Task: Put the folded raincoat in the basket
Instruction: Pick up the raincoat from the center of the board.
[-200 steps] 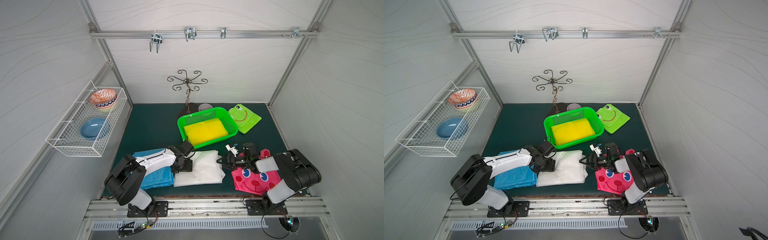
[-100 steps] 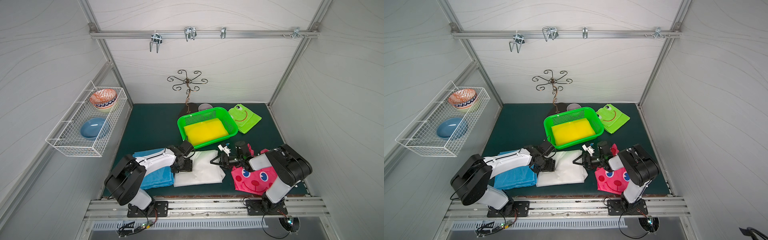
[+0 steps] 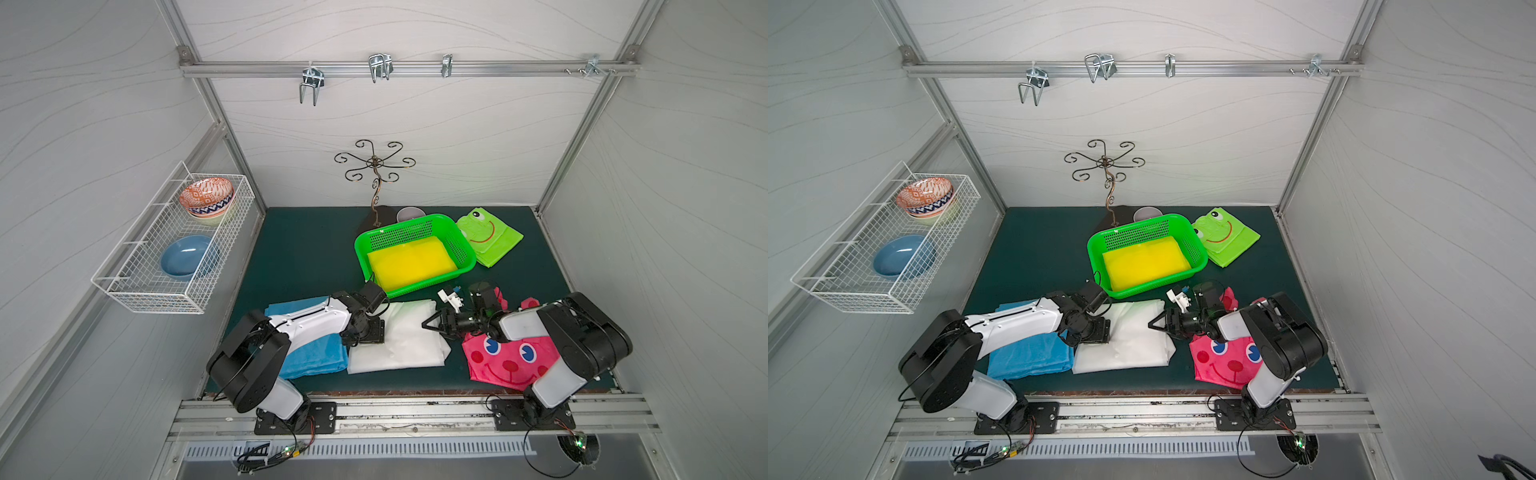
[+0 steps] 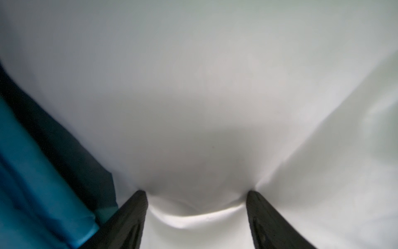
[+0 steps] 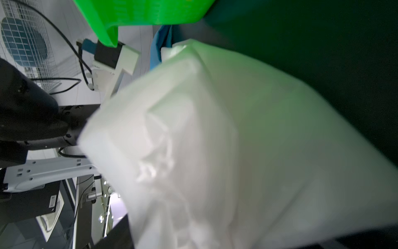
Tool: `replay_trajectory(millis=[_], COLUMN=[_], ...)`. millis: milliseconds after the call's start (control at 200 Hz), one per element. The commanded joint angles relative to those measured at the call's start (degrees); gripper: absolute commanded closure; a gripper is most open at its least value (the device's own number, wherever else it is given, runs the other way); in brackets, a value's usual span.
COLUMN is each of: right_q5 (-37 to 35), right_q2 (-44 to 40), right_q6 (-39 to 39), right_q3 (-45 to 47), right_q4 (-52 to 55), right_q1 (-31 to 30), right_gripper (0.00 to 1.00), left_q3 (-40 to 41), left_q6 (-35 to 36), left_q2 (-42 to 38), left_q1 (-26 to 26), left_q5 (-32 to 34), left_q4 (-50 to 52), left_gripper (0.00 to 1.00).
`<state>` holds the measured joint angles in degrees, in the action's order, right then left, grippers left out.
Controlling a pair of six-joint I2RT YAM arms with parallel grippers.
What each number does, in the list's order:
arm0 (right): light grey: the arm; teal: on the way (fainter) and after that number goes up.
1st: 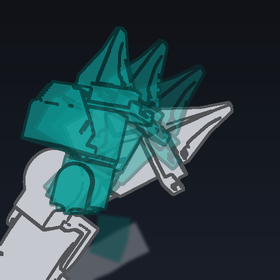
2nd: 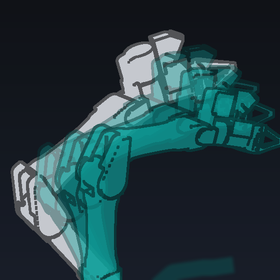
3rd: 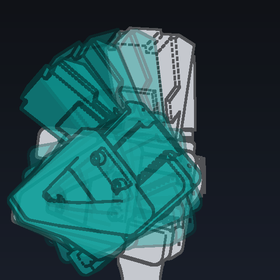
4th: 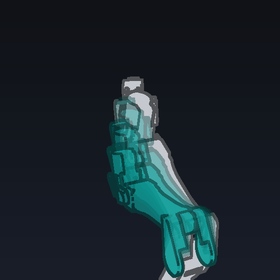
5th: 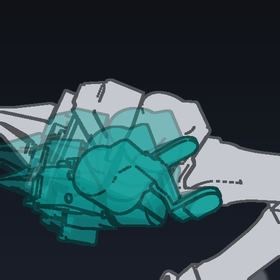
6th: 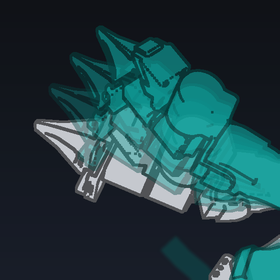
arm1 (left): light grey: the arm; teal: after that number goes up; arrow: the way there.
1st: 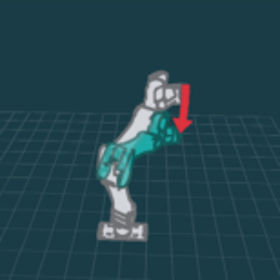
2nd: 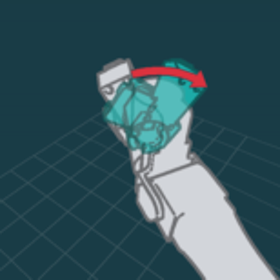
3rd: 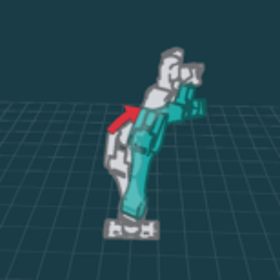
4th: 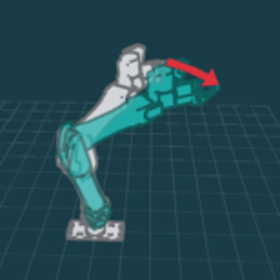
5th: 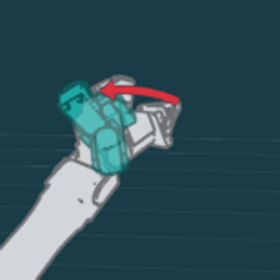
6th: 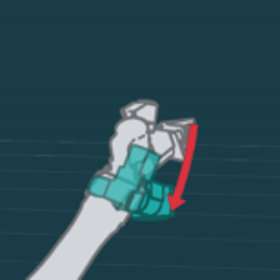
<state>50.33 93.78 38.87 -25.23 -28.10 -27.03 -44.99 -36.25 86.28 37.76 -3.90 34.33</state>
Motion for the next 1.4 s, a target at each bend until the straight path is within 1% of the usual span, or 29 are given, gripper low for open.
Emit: replay_trajectory(millis=[0,105,240,330,430,510,605,775,830,845,970,1115,1260,1330,1395], right_q5=[0.3,2.0,2.7,2.8,2.2,2.4,2.8,1.0,0.3,0.2,-0.6,-0.6,-0.6,0.5,1.6], right_q2=[-1.8,-1.3,0.1,0.4,0.0,-0.7,-2.3,-11.1,-13.9,-14.7,-19.0,-22.9,-25.9,-26.3,-26.1], right_q6=[-2.6,-3.9,-3.4,-2.8,-2.6,-2.7,-3.9,-11.0,-13.8,-14.5,-19.4,-21.0,-19.4,-17.5,-15.8], right_q3=[-1.4,-3.5,-5.1,-5.1,-4.7,-4.6,-5.1,-8.3,-9.6,-10.0,-14.0,-18.6,-22.9,-25.0,-27.3], right_q4=[4.6,5.2,5.0,3.9,3.8,4.0,6.3,20.4,24.9,26.2,35.9,44.0,48.6,49.1,49.4], right_q1=[1.5,1.1,0.4,0.0,-0.1,-0.1,-0.1,-0.1,-0.1,-0.1,-0.1,-0.2,-0.1,-0.2,-0.2], right_gripper=[0.35,0.43,0.43,0.51,0.64,0.84,1.00,1.00,1.00,1.00,1.00,1.00,1.00,1.00,1.00], left_q3=[2.2,1.6,2.1,1.8,1.7,1.7,1.0,0.7,0.8,0.7,-1.1,-2.5,-2.3,-2.5,-3.6], left_q6=[-0.6,0.6,0.4,0.5,0.5,0.5,0.6,-0.7,-1.0,-1.0,-0.4,1.6,0.6,2.6,3.5], left_q2=[1.3,0.5,-1.6,-2.1,-2.5,-3.2,-4.6,-10.3,-12.6,-13.3,-18.0,-22.9,-25.9,-26.6,-26.7], left_q1=[-0.5,-0.4,-0.3,-0.3,-0.3,-0.3,-0.3,-0.3,-0.2,-0.3,-0.5,-1.2,-5.3,-7.2,-8.7], left_q5=[0.1,-0.4,-0.6,-0.4,-0.6,-0.6,-0.9,-3.8,-3.8,-3.7,-0.9,2.1,0.0,-2.1,-2.2], left_q4=[0.5,0.4,-0.4,0.2,0.5,1.1,2.2,2.7,2.9,3.1,5.8,6.7,6.9,6.0,6.8], left_gripper=[0.22,0.21,0.20,0.20,0.20,0.20,0.20,0.16,0.02,0.01,0.01,0.01,0.01,0.01,0.01])
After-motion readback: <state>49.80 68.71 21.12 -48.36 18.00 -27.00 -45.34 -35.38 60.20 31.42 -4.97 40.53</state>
